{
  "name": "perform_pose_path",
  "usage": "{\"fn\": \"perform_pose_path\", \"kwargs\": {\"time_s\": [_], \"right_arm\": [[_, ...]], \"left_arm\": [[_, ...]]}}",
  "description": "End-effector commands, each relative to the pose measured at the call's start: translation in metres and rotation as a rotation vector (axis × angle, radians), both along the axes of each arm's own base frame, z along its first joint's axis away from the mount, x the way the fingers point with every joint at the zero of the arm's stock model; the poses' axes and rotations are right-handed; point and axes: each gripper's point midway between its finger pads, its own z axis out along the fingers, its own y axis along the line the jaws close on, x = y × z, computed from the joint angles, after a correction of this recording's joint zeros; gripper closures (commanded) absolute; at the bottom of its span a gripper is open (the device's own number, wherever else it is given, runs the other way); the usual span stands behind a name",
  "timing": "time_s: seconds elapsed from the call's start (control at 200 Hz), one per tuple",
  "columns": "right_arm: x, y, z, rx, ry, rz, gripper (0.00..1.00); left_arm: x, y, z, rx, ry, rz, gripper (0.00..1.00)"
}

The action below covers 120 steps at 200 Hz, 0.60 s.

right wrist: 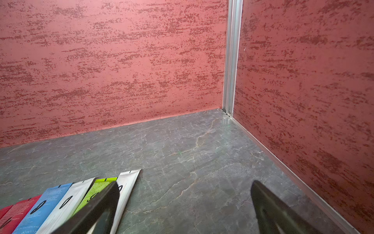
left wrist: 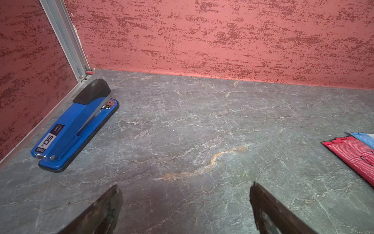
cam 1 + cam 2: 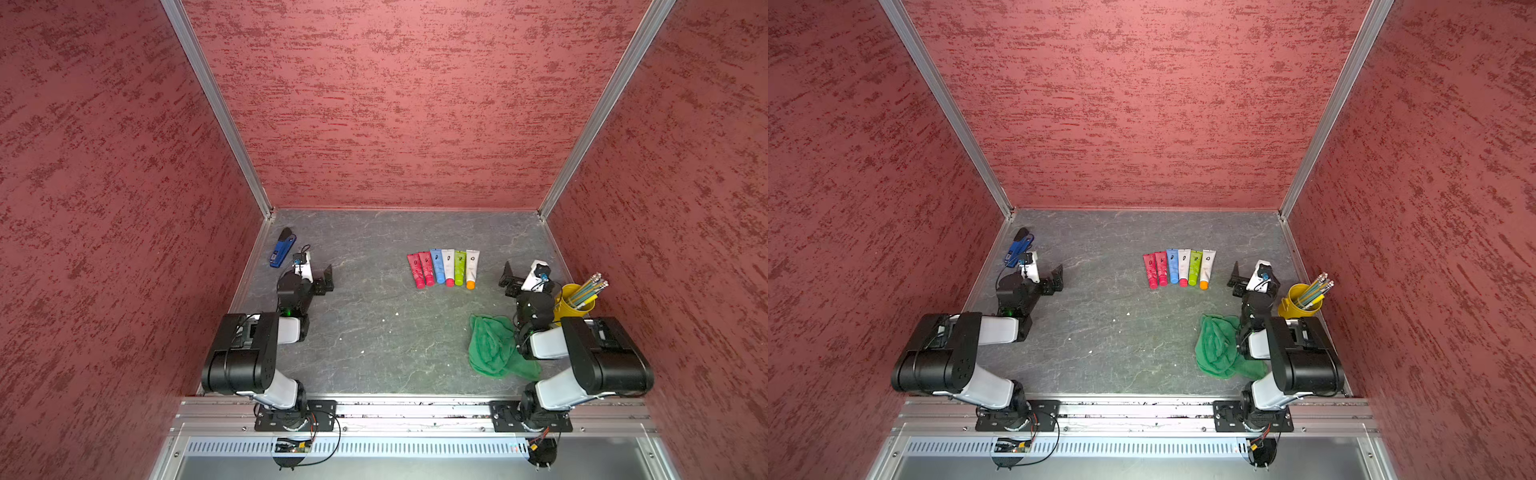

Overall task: Wipe the surface of the toothpaste tube
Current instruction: Move the toothpaste to the center of the board.

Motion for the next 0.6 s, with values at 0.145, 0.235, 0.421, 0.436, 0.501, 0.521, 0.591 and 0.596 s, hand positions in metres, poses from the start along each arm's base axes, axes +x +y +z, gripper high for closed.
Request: {"fn": "perform_pose_path", "kwargs": {"time_s": [0.145,0.235,0.421,0.436,0.501,0.521,0.591,0.596], "right_arm": [[0.003,0.005,0.001,-0.01,0.0,0.028,0.01],[0.003,0.005,0.001,-0.011,0.0,0.027,0.01],[-0.003,0.0,0.013,-0.005,-0.019,-0.012,0.01],[-0.004,-0.002,0.015,-0.003,-0.021,-0.022,0.01],[-0.006,-0.009,0.025,0.03,-0.013,-0.065,0.01],[-0.005,-0.011,0.026,0.047,-0.001,-0.082,0.01],[-0.003,-0.012,0.033,0.089,0.022,-0.088,0.01],[-0.002,-0.012,0.034,0.093,0.023,-0.087,0.01]], "left_arm": [[0.004,-0.001,0.003,0.007,-0.007,-0.002,0.0],[0.003,-0.001,0.003,0.016,-0.009,0.002,0.0],[-0.002,0.003,0.021,0.048,-0.036,0.073,0.0],[-0.004,0.004,0.023,0.05,-0.038,0.081,0.0],[-0.011,0.001,0.043,0.083,-0.065,0.104,0.0],[-0.013,-0.001,0.049,0.098,-0.072,0.104,0.0],[-0.02,-0.008,0.068,0.139,-0.094,0.111,0.0],[-0.02,-0.007,0.069,0.14,-0.095,0.114,0.0]]}}
